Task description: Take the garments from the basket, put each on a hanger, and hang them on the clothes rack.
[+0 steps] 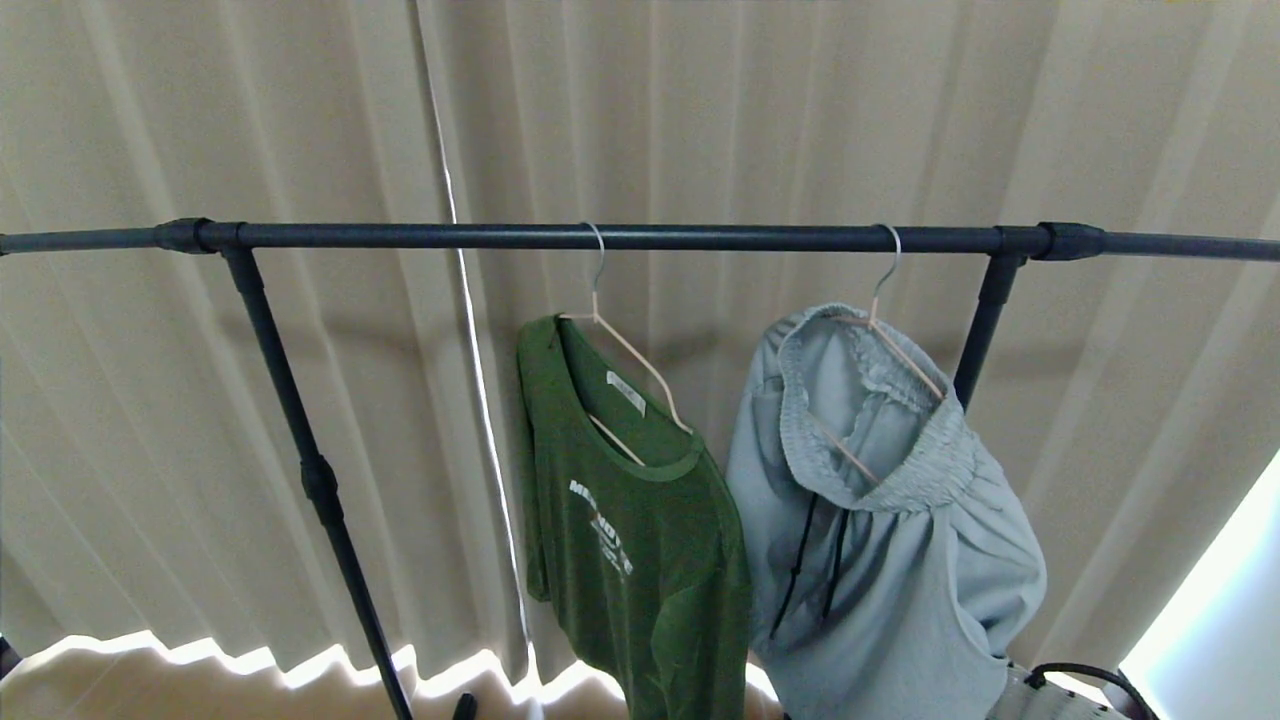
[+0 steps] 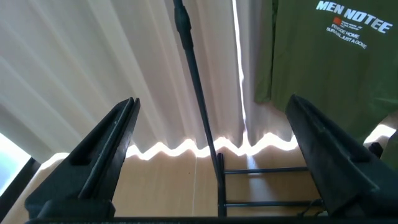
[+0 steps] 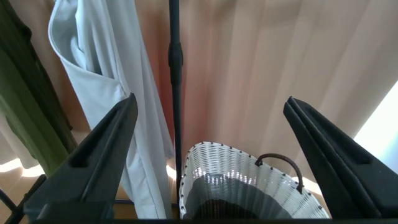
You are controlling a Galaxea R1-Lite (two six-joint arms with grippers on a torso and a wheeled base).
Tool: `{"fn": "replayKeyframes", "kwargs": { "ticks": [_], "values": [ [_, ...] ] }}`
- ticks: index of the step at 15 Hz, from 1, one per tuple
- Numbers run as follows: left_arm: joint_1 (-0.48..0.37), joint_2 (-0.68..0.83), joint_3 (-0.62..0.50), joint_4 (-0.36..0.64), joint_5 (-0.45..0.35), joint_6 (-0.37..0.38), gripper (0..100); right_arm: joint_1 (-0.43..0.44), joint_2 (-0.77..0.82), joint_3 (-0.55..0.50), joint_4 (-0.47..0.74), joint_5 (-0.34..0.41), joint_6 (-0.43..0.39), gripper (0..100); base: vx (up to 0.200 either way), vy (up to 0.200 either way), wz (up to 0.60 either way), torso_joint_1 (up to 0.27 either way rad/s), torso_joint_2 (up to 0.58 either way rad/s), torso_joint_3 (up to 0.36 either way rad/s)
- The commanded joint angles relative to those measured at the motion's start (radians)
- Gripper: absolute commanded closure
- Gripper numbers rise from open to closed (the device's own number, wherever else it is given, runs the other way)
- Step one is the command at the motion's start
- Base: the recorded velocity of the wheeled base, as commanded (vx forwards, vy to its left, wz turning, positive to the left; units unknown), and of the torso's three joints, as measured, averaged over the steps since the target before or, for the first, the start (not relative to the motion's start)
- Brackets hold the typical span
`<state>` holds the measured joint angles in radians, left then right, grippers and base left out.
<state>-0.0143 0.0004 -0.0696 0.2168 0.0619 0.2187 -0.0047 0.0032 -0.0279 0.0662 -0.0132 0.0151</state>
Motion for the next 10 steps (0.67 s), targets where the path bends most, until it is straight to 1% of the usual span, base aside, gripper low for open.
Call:
{"fn": "replayKeyframes", "kwargs": {
  "ticks": [1, 10],
  "values": [
    [-0.001, 0.0, 0.001, -0.001, 0.001, 0.001, 0, 0.0, 0.0, 0.0, 0.0, -0.001, 0.0, 0, 0.0, 0.0, 0.0, 0.0, 0.0, 0.0],
    [-0.001, 0.0, 0.001, -0.001, 0.001, 0.001, 0, 0.0, 0.0, 0.0, -0.002, 0.001, -0.001, 0, 0.0, 0.0, 0.0, 0.0, 0.0, 0.0]
  ]
}}
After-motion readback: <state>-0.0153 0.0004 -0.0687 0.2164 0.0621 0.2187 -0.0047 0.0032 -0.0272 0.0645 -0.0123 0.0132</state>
